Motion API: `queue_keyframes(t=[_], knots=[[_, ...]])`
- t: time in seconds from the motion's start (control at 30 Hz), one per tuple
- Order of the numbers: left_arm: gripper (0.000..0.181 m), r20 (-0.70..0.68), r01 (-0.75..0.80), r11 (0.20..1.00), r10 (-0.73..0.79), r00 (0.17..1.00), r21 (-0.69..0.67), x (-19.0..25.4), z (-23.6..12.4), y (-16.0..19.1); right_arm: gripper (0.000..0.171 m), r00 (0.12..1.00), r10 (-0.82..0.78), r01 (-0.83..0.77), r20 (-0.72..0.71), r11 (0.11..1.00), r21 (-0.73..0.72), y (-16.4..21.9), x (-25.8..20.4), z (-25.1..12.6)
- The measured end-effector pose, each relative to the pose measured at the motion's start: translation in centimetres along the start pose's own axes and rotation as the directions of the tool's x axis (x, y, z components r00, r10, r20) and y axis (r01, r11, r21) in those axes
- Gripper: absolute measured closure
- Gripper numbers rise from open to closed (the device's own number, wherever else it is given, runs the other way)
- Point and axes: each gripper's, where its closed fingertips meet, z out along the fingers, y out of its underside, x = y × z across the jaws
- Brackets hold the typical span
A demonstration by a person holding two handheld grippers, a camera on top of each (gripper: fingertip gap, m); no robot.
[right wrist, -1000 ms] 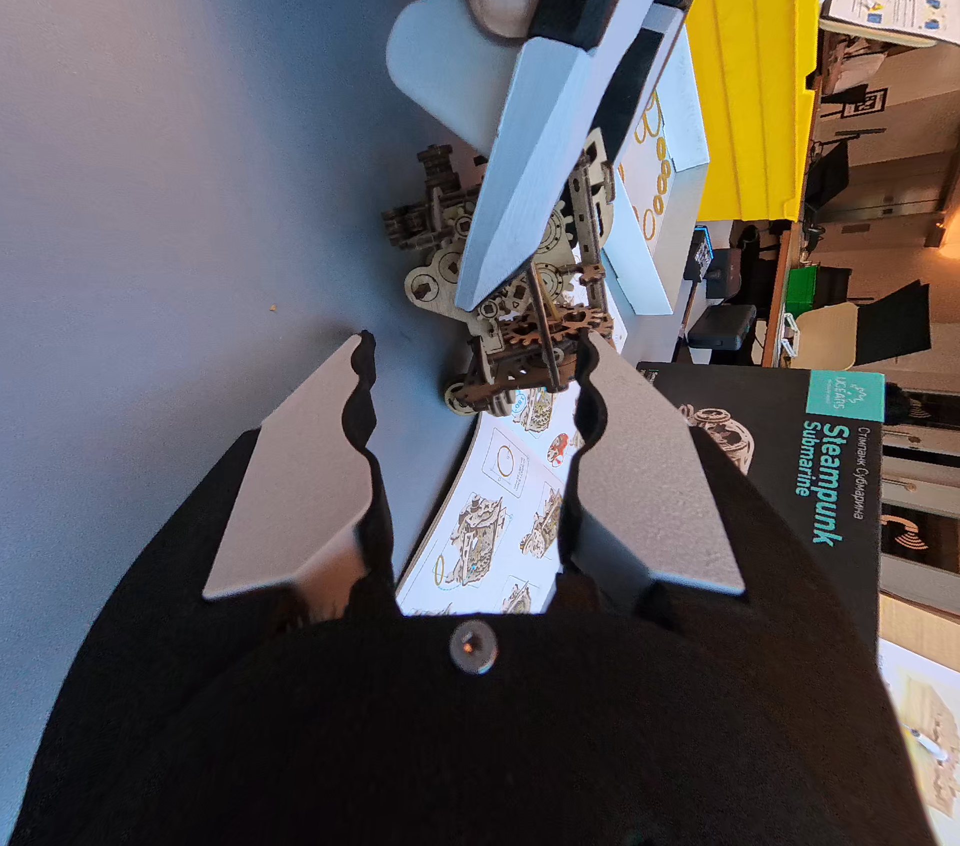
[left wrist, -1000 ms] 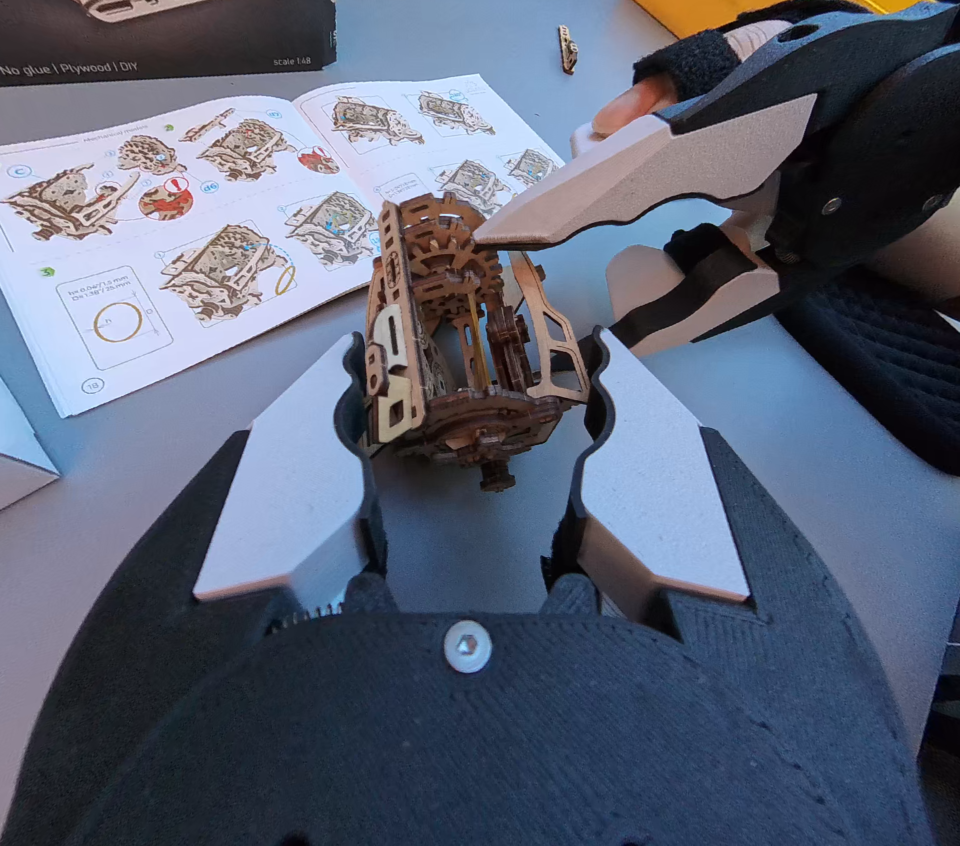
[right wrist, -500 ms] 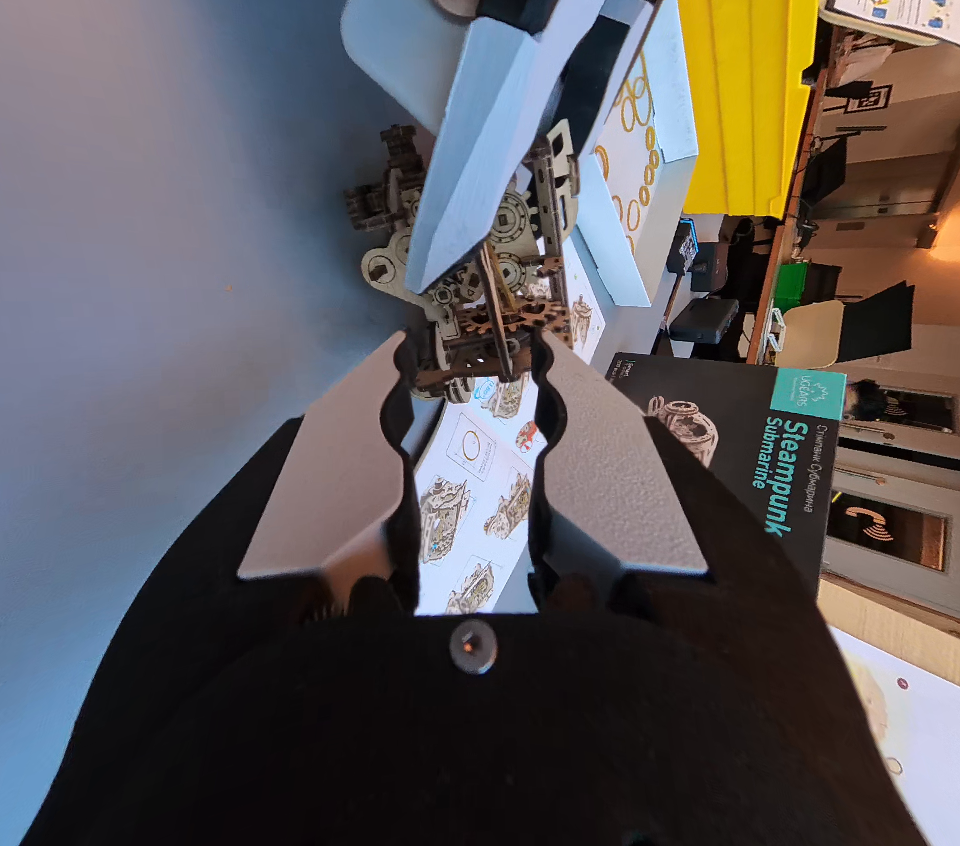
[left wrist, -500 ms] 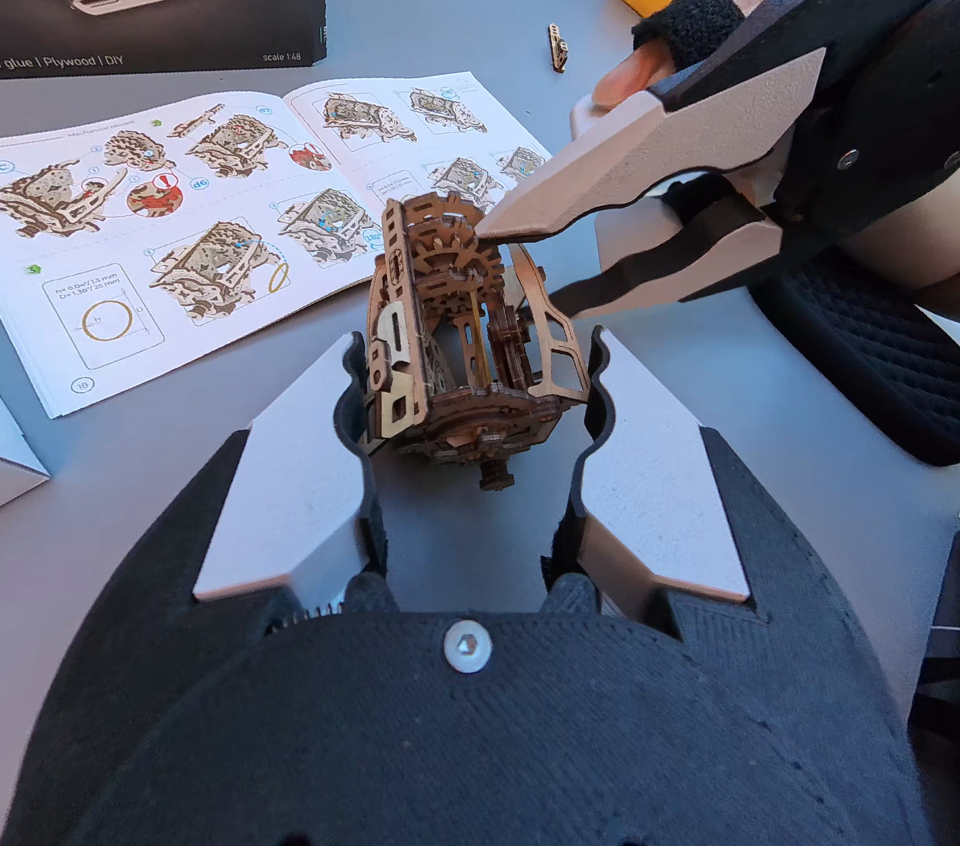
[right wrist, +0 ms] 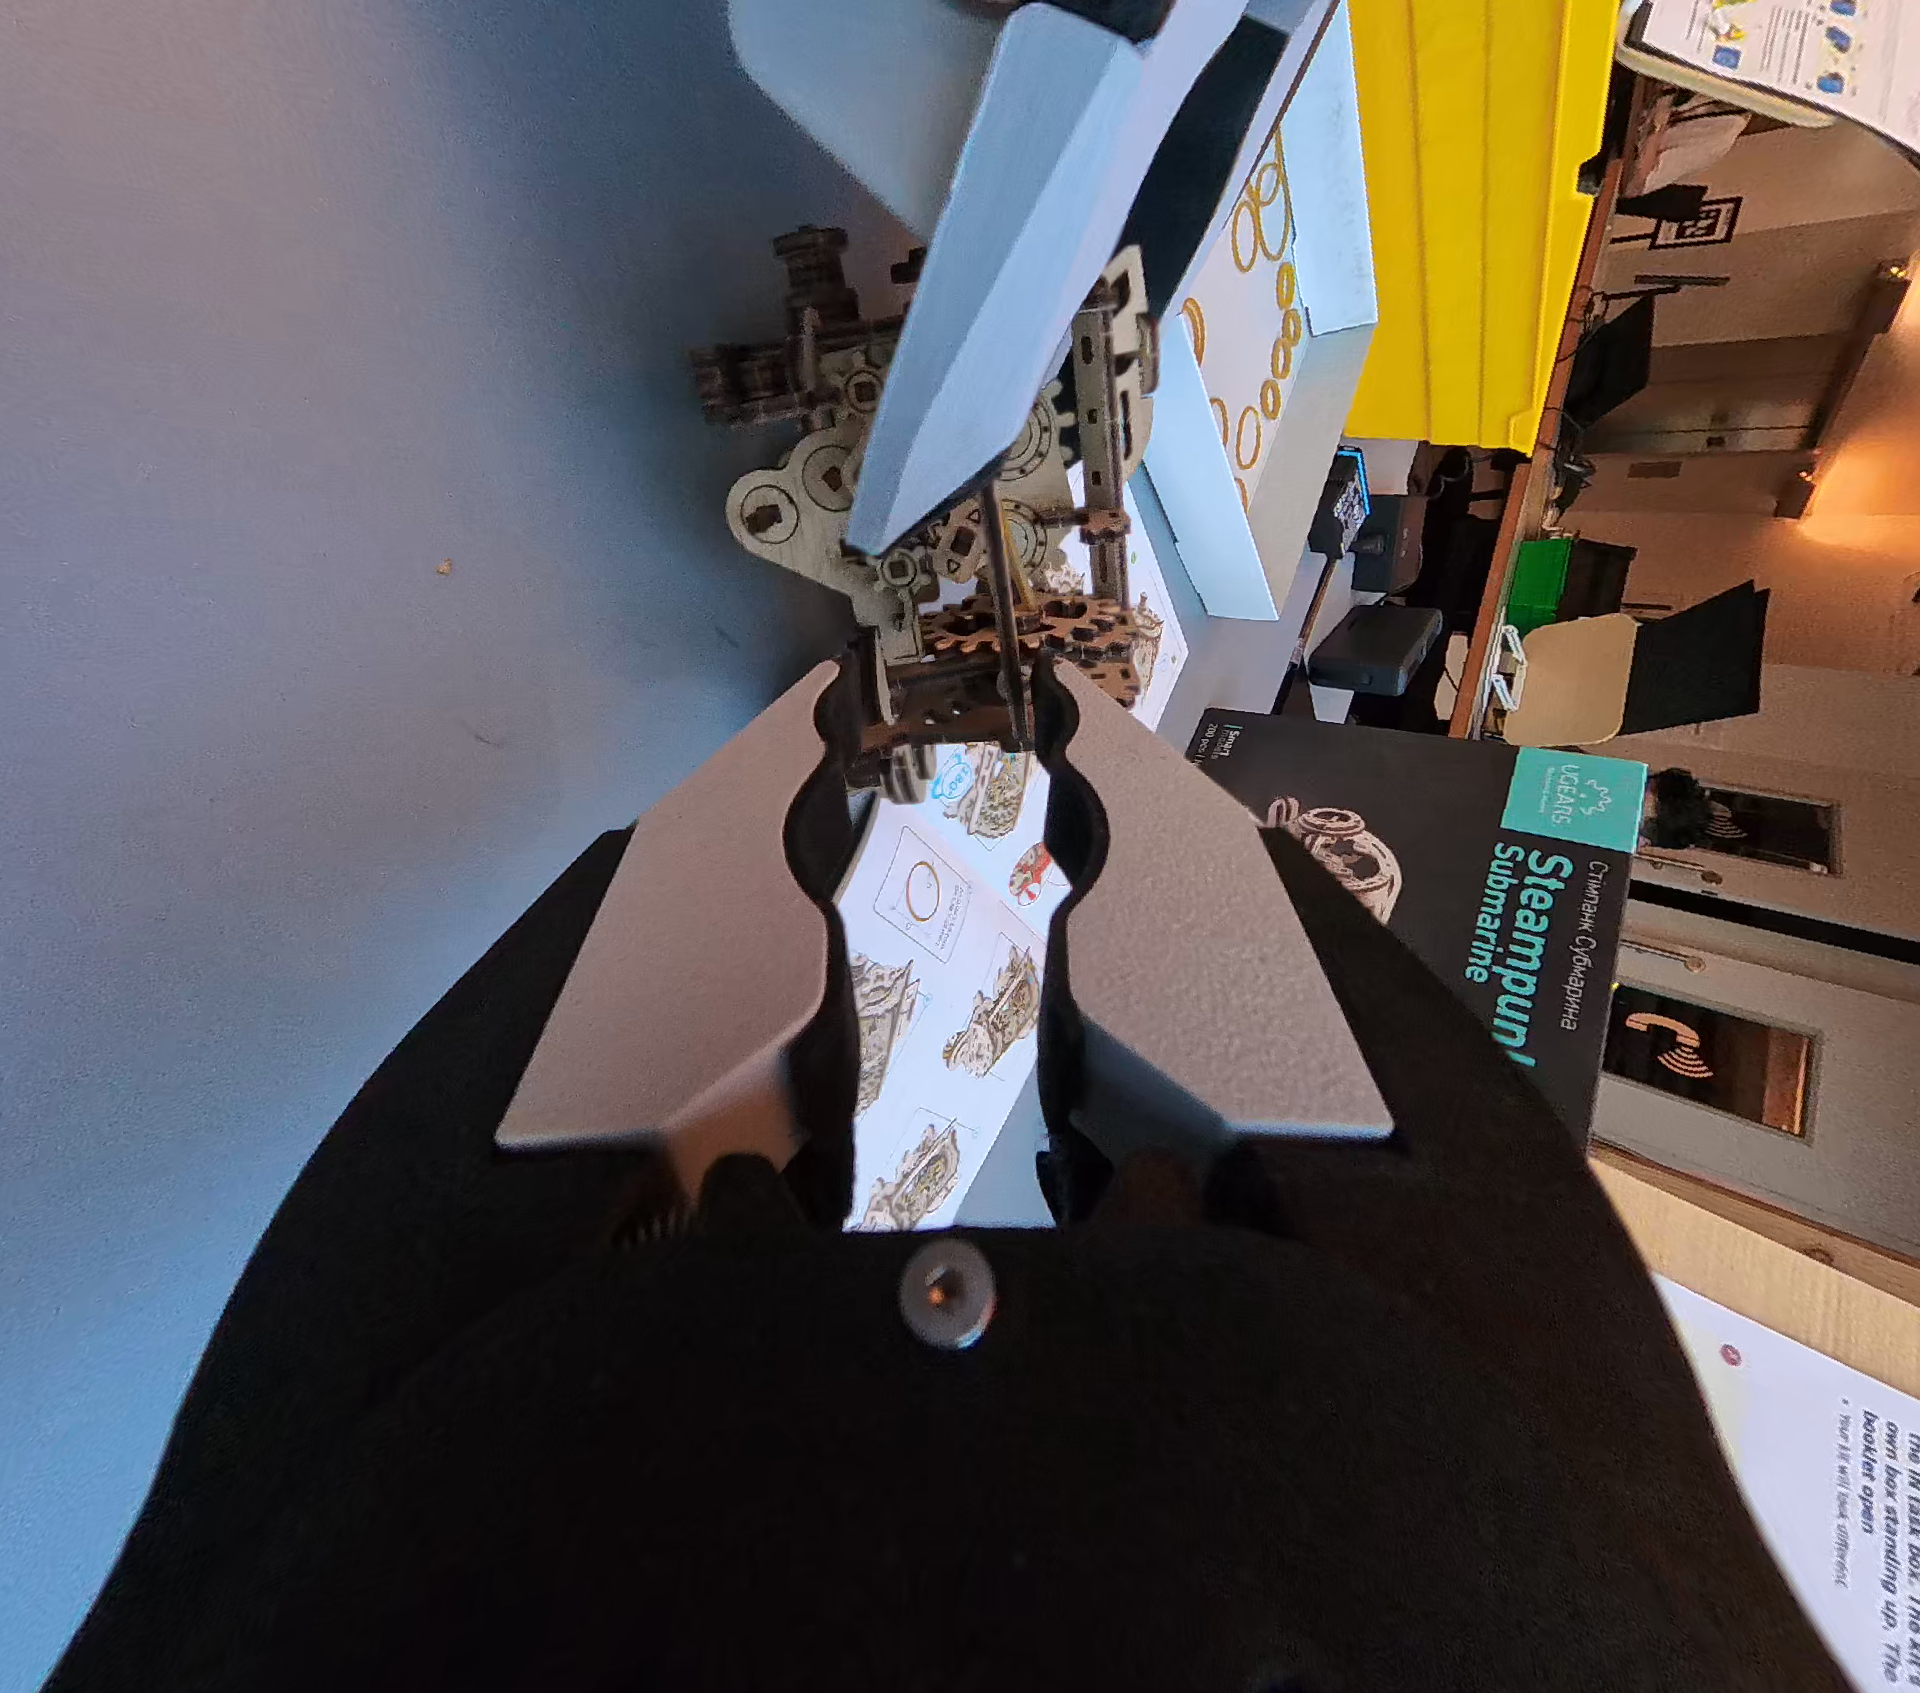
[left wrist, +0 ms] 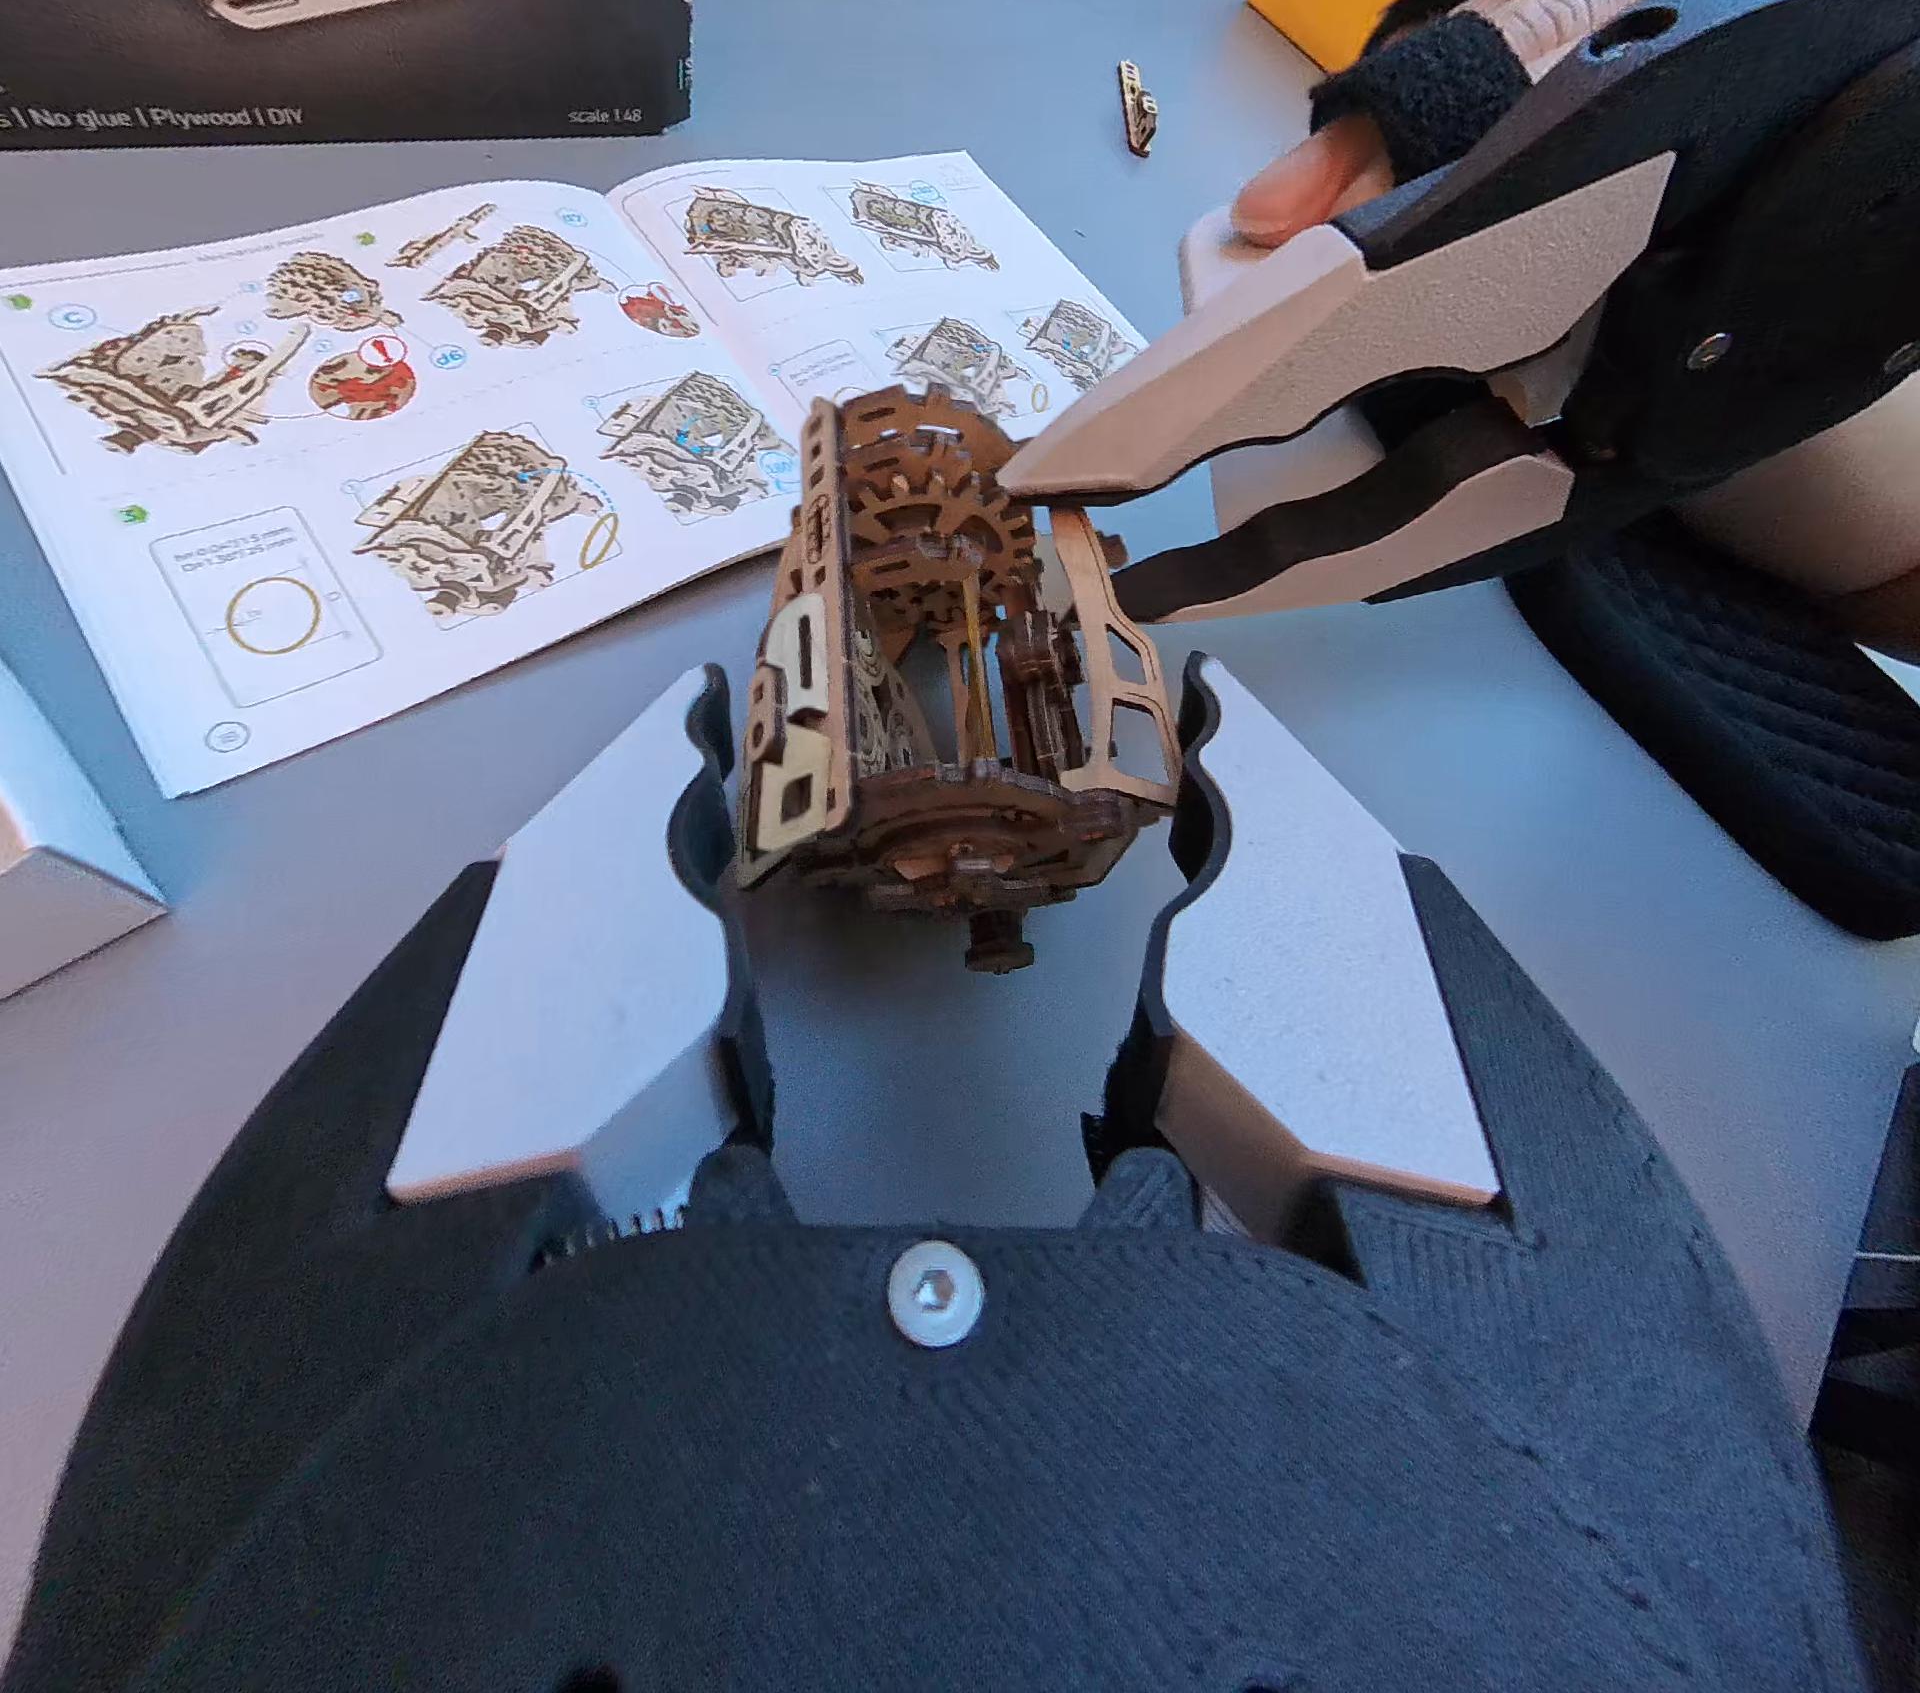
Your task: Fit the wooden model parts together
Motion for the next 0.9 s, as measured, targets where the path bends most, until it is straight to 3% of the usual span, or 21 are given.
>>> queue_keyframes(t=[0.2,0.33,0.4,0.5,0.63,0.77,0.83,0.9], knots=[[0.098,0.032,0.015,1.0,-0.015,0.999,0.01,-0.9,-0.9,0.0,0.136,0.99,0.123,-0.129,0.063,0.987,0.095,-1.5,-0.8,-1.1],[0.095,-0.001,0.025,1.0,-0.025,1.0,0.015,-0.5,-1.7,-0.6,0.136,0.931,0.33,-0.358,0.157,0.908,0.218,-1.8,-0.3,-2.3],[0.092,-0.046,0.006,1.0,-0.006,0.999,0.019,0.1,-2.5,-1.4,0.133,0.86,0.454,-0.505,0.232,0.823,0.26,-1.3,0.4,-2.8],[0.083,-0.144,-0.085,0.996,0.081,0.986,-0.021,1.2,-3.3,-2.3,0.121,0.678,0.63,-0.732,0.379,0.627,0.267,-0.1,1.7,-3.2],[0.08,-0.267,-0.203,0.973,0.168,0.949,-0.113,1.2,-2.6,-2.7,0.12,0.462,0.686,-0.887,0.562,0.373,0.274,0.3,2.7,-3.4],[0.08,-0.409,-0.342,0.906,0.222,0.885,-0.248,1.1,-2.1,-1.9,0.11,0.426,0.711,-0.905,0.559,0.346,0.248,1.3,2.0,-2.1],[0.082,-0.428,-0.336,0.906,0.205,0.88,-0.256,0.5,-2.2,-2.6,0.096,0.408,0.698,-0.912,0.588,0.341,0.228,1.0,1.4,-1.7],[0.089,-0.479,-0.268,0.937,0.134,0.868,-0.224,0.8,-2.8,-3.6,0.092,0.407,0.696,-0.912,0.592,0.349,0.216,0.9,1.3,-1.1]])
